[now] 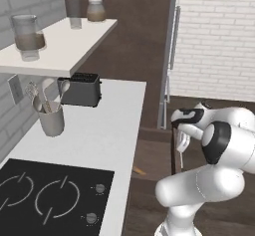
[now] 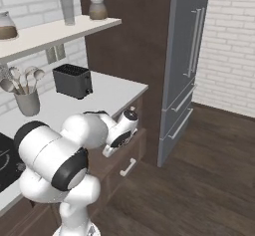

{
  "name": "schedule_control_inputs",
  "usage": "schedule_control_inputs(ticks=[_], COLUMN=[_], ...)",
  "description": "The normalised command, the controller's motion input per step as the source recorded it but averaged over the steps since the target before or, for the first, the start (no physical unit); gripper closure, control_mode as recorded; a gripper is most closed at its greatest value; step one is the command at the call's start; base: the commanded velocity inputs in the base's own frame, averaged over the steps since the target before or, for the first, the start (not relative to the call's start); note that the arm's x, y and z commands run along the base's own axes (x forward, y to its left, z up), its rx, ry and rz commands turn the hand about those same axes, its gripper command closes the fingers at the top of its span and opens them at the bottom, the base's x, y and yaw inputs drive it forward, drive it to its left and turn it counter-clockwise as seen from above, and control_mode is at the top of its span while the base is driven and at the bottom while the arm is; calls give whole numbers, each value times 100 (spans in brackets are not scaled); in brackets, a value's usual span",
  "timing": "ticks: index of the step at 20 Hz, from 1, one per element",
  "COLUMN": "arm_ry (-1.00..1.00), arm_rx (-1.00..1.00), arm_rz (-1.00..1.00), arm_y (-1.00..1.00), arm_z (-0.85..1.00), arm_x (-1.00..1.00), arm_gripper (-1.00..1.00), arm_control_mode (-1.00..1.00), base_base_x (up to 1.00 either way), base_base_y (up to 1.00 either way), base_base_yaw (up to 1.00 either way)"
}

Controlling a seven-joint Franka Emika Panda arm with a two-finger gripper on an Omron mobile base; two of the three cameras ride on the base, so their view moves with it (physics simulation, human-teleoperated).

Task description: Pick up the knife from the drawer and place it on the cutting board. Then place the meat from the plate to the cutting board.

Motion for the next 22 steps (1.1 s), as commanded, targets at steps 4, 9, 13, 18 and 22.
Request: schedule_control_inputs(ticks=[4,9,13,18,22], arm_ry=[-2,-5,0,0,0], arm_rx=[0,0,0,-9,-13], arm_rz=[0,0,0,-1,-2], arm_y=[13,3,-1,-10,-25], arm_z=[-22,-31,-38,-49,-43], arm_x=[27,18,2,0,0], arm_gripper=[-100,-100,-100,-100,-100], arm_control_mode=[-100,-100,-100,-100,-100], base_base_x=[0,0,0,0,0], base_base_y=[0,0,0,0,0], base_base_yaw=[0,0,0,0,0])
